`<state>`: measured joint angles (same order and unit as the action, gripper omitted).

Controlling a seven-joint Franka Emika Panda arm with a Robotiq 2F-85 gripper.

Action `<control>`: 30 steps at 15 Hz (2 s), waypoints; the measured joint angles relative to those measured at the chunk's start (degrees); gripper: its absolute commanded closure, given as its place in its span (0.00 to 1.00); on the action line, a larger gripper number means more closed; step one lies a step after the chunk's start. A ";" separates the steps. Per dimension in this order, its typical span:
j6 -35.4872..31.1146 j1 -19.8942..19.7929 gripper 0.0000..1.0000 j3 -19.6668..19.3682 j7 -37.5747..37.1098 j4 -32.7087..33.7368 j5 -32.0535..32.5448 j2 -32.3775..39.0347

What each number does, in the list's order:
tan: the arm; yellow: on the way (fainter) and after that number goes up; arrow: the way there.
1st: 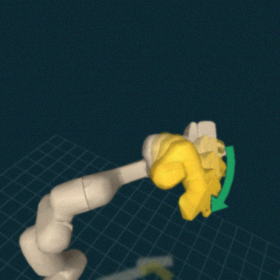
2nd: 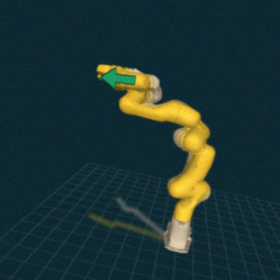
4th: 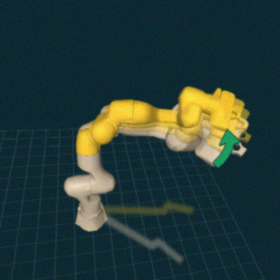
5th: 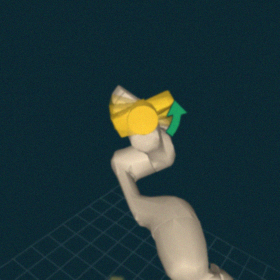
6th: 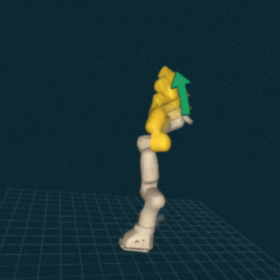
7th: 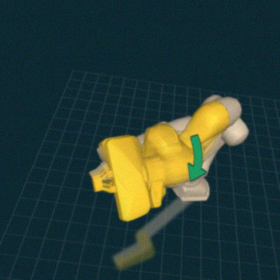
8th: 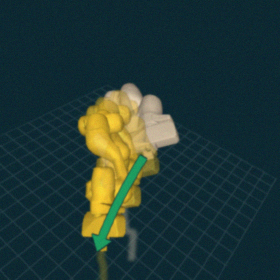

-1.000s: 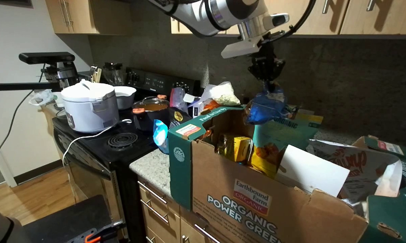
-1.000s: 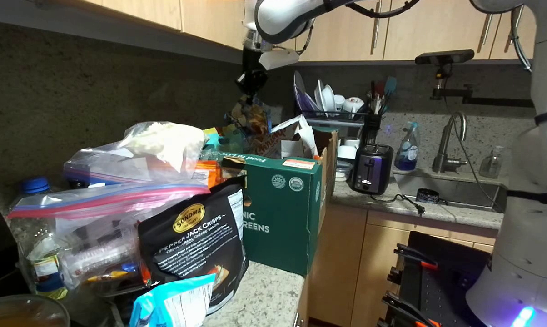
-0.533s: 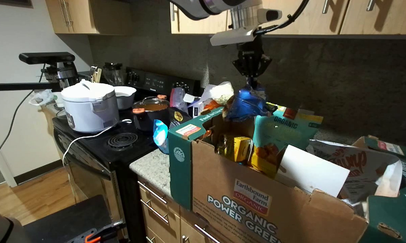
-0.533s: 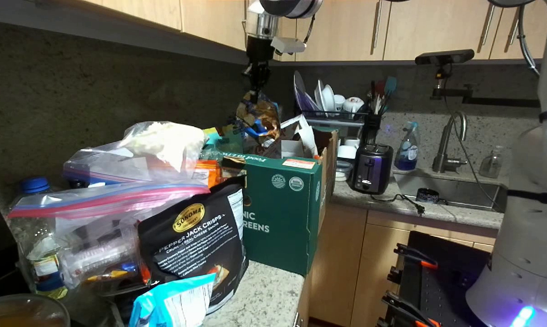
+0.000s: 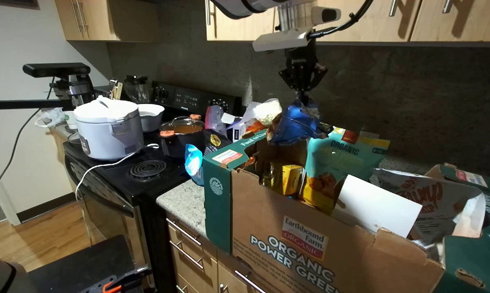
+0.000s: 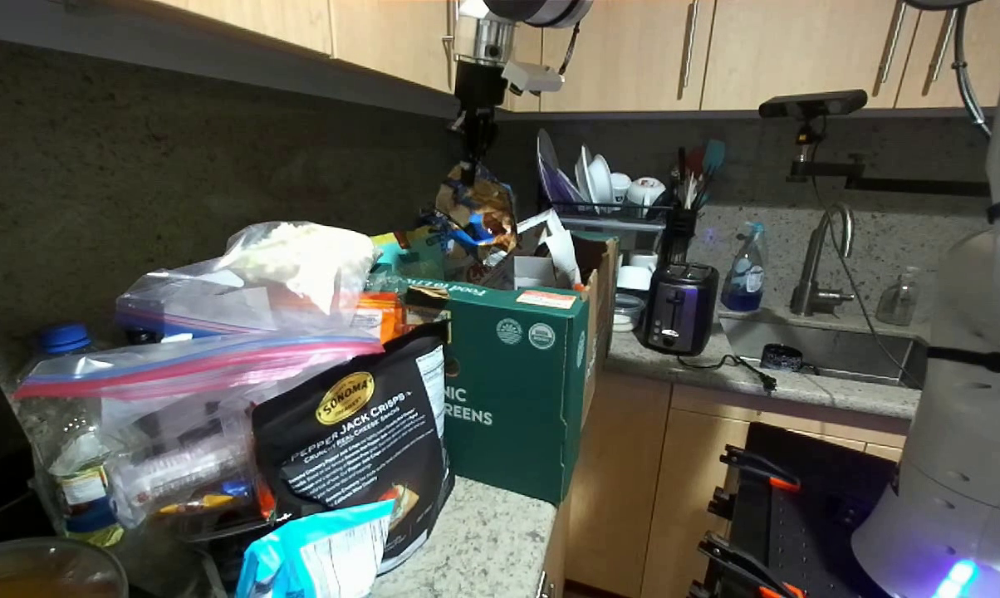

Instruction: Take the blue wrapper out of the box and put it on the countertop

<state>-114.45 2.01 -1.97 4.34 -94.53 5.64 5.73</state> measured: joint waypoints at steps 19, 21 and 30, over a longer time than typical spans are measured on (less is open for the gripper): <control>-5.23 4.12 0.99 8.34 7.93 -8.63 -14.83 -6.65; -7.91 5.18 0.99 9.14 9.00 -12.11 -18.04 -7.40; -13.52 8.55 0.99 10.89 14.64 -22.37 -27.31 -9.75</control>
<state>-127.96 10.56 8.92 18.98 -116.90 -21.67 -4.02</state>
